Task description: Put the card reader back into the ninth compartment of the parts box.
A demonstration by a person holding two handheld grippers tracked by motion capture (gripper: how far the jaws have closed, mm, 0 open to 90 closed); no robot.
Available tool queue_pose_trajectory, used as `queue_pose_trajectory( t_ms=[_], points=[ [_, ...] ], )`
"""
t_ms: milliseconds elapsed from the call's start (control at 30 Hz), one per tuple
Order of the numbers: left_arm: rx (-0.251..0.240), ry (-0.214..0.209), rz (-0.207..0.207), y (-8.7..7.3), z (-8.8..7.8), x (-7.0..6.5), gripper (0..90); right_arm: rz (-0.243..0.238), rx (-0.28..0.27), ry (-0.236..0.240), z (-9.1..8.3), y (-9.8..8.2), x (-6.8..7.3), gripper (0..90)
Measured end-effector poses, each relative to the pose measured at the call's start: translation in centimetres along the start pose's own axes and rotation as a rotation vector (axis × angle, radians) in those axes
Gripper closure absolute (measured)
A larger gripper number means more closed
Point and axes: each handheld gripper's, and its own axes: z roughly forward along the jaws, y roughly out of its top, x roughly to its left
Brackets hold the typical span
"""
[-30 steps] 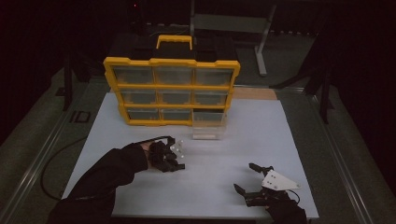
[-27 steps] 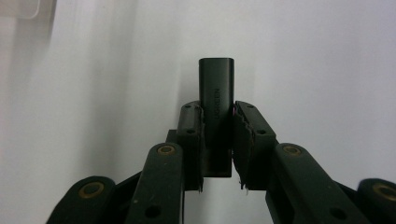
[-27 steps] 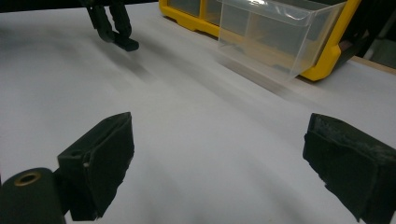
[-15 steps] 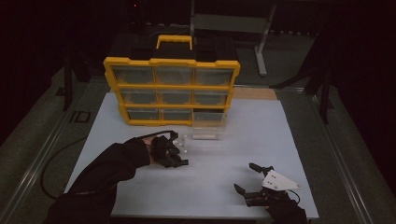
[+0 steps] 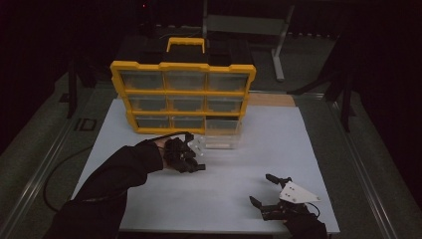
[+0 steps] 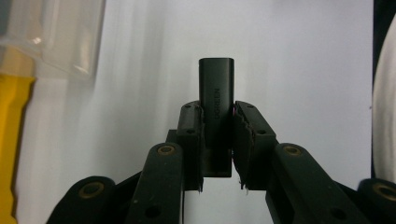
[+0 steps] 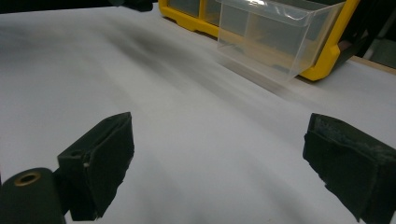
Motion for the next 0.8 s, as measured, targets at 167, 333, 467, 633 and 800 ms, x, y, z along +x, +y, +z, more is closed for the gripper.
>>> queue_pose_trajectory(
  t_ms=[167, 333, 467, 633, 800],
  points=[
    [0.006, 0.008, 0.011, 0.7, -0.4, 0.2, 74.6, 0.003, -0.003, 0.003, 0.1, 0.0, 0.0, 9.0],
    [-0.007, 0.008, 0.01, 1.4, -0.9, 0.4, 74.6, 0.004, -0.003, 0.003, 0.1, 0.0, 0.0, 9.0],
    [-0.021, 0.011, 0.008, 1.8, -1.2, 0.7, 74.5, 0.0, -0.002, 0.003, 0.0, 0.0, 0.0, 9.0],
    [-0.034, 0.015, 0.003, 2.3, -1.6, 1.1, 74.6, -0.003, -0.002, 0.001, 0.0, 0.0, 0.0, 9.0],
    [-0.059, 0.015, -0.005, 2.8, -2.0, 1.5, 74.6, 0.0, -0.004, 0.001, 0.0, 0.0, 0.0, 9.0]
  ],
)
